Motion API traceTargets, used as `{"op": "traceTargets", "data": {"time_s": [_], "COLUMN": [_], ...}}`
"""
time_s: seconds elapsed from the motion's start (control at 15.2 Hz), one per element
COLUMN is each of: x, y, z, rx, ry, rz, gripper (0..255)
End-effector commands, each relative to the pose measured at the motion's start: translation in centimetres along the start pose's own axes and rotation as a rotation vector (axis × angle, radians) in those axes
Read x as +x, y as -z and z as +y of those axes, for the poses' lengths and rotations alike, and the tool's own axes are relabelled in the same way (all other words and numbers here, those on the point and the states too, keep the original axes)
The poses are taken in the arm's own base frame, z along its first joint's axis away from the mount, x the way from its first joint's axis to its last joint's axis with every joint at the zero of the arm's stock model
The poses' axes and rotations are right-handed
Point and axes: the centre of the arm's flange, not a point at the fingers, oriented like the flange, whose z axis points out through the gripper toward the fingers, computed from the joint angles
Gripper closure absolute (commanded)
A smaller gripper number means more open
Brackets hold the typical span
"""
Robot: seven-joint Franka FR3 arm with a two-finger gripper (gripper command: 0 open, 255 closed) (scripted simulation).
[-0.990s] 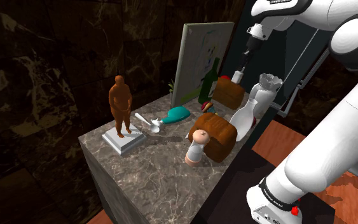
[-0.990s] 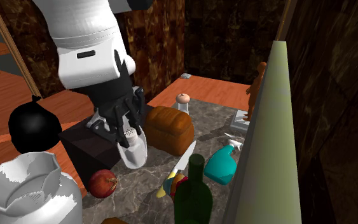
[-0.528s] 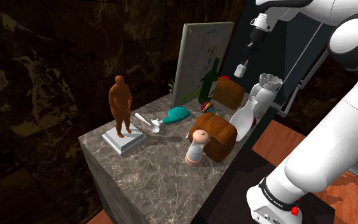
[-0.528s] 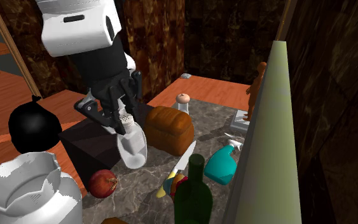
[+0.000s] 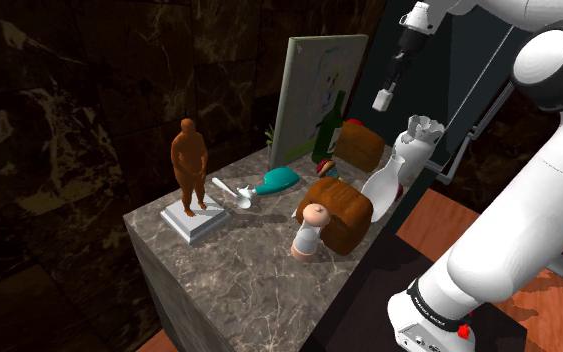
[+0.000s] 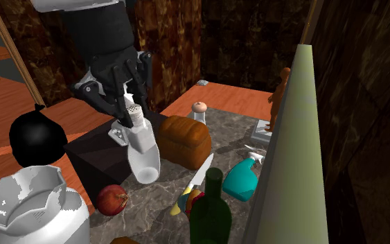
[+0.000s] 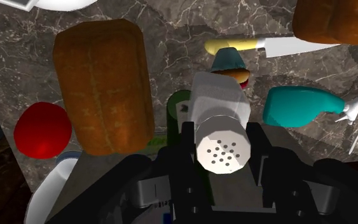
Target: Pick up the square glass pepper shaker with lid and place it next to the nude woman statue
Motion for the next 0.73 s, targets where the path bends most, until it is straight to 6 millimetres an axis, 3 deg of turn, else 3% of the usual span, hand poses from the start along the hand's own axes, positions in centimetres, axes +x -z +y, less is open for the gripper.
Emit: {"op": "traceTargets", "data": {"time_s": [0.0, 0.66], "x": [0.1, 0.4], "y": [1.1, 6.4], "z": [-0.2, -0.8], "rx": [0.0, 0.0], "ry": [0.0, 0.0], "rz": [0.0, 0.0], "gripper": [255, 255]}}
